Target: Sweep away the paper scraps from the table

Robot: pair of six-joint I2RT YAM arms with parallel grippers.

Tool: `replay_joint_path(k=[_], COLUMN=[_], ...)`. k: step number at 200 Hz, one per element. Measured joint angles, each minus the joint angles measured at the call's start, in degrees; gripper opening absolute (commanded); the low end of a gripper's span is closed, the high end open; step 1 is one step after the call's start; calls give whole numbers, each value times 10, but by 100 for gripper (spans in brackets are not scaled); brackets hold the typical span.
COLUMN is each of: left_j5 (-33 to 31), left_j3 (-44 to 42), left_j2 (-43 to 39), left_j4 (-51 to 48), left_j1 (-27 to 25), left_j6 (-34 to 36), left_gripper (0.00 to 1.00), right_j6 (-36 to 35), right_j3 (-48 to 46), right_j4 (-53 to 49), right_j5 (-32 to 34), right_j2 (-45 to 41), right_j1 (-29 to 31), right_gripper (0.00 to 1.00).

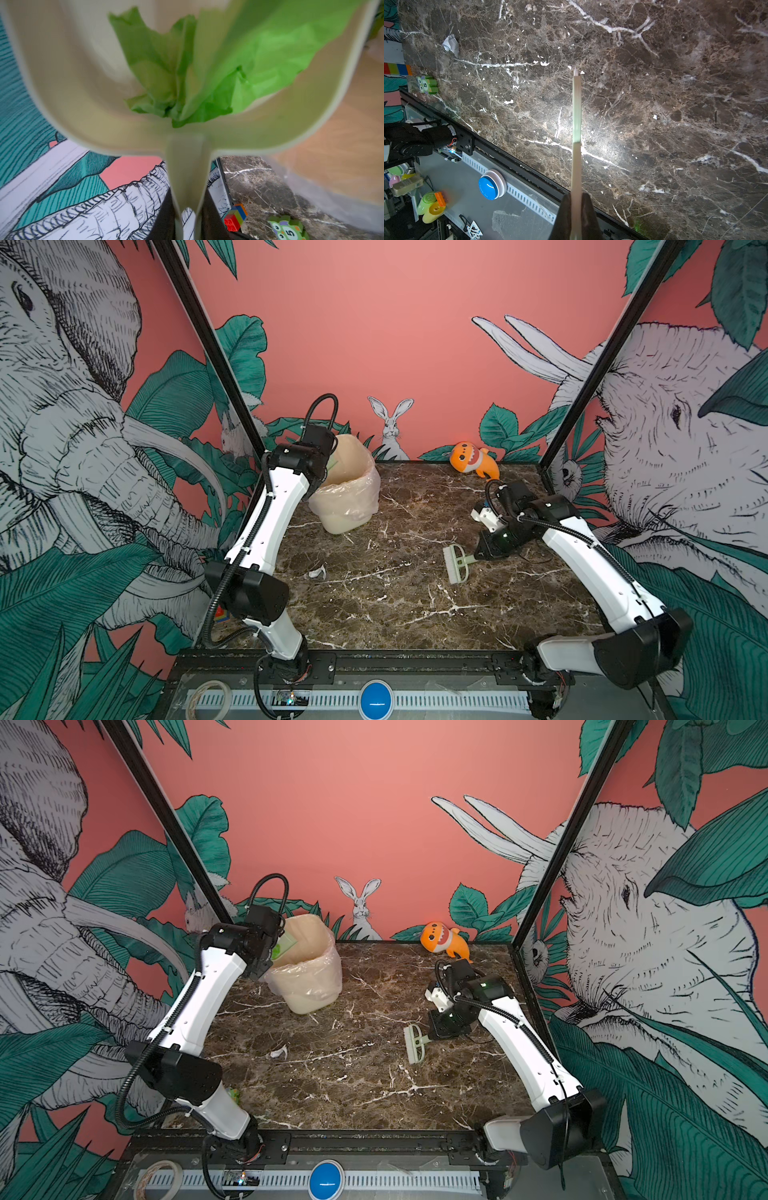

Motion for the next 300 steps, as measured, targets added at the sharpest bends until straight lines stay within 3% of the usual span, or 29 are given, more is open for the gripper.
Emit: replay_joint_path(k=[63,113,150,188,210,244,272,300], left_j5=[-100,-181,-209,-220,-221,-213,-177,-101], left_j3=[-61,-156,-191,-199,-199,-178,-131,-112], left_j2=[3,-6,-24,-49,-58,-61,-67,-110], left_j4=[82,251,355,411,417,387,315,238], left_j1=[-29,-61,-73,-73,-73,-73,-73,-73], left_j6=[88,255,354,402,400,342,241,118], left_gripper=[12,11,10,10,10,10,11,12], right_j6=[0,-2,-4,-4,-4,-2,10,40], right_j3=[0,0,0,0,0,0,-2,-31], right_j4=[1,1,1,1,3,7,17,53], right_j5=[-8,-14,-14,-14,-17,-24,-35,-44], right_j2=[0,0,0,0,0,0,0,-6], right_j1=[-3,-3,-3,-3,-3,-3,-1,27], right_gripper=[0,0,0,0,0,0,0,0])
